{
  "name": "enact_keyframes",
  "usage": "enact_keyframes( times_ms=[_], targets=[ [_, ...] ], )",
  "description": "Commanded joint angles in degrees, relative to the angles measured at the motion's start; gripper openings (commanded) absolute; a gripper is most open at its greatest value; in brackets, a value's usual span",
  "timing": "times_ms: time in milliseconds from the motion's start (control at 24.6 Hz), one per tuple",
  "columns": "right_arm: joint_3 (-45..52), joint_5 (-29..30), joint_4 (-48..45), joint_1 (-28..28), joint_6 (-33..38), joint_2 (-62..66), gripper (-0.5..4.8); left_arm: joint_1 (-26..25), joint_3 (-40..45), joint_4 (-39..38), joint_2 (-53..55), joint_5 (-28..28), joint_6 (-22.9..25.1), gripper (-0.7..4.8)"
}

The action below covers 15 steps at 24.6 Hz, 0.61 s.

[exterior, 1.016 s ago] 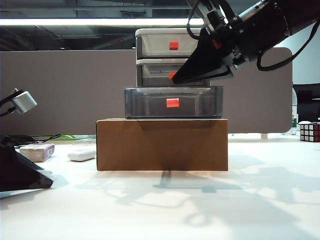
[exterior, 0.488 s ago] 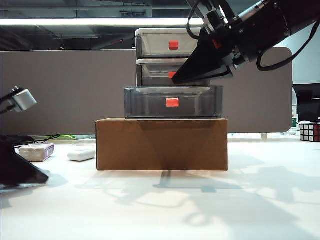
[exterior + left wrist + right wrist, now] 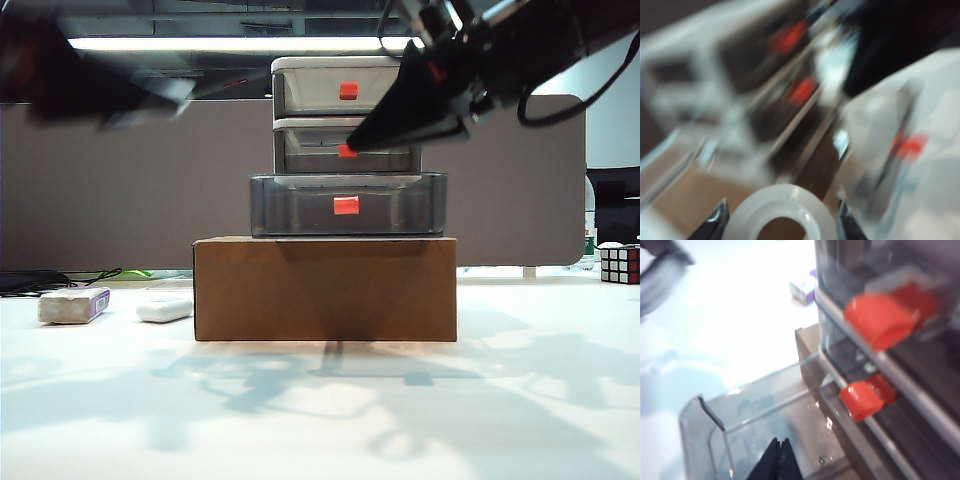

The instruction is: Open the third layer of the drawer on the table, pick up the transparent tape on the table and put it in, and finally close the drawer.

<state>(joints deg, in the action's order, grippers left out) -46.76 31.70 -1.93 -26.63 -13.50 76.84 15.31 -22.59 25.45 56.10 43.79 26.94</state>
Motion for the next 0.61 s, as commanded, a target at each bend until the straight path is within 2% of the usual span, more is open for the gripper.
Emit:
enact_keyframes(
  times_ms=[41,122,203,325,609],
  targets=[
    [-0.26,-0.24,0.81,-0.09,-0.04,-3.78,-0.05,11.45,-5.33,-1.38,1.53,-12.55,-0.79,1.48],
    [-0.26,-0.92,1.68,-0.09,-0.09,-5.97,-0.05,15.8,-7.98,-1.36,4.46,-16.81,-0.24,1.48],
    [-0.26,-2.14,2.29,-0.09,-0.11,-7.87,-0.05,18.18,-10.43,-1.38,8.33,-17.44,-0.17,1.48],
    [-0.26,-4.46,4.24,-0.07,-0.94,-11.76,-0.05,20.15,-15.17,-1.31,16.81,-17.46,-0.2,1.48],
    [-0.26,-7.82,8.2,-0.04,-3.5,-16.85,-0.05,21.2,-20.52,-0.96,25.68,-17.66,-0.24,1.48]
  ],
)
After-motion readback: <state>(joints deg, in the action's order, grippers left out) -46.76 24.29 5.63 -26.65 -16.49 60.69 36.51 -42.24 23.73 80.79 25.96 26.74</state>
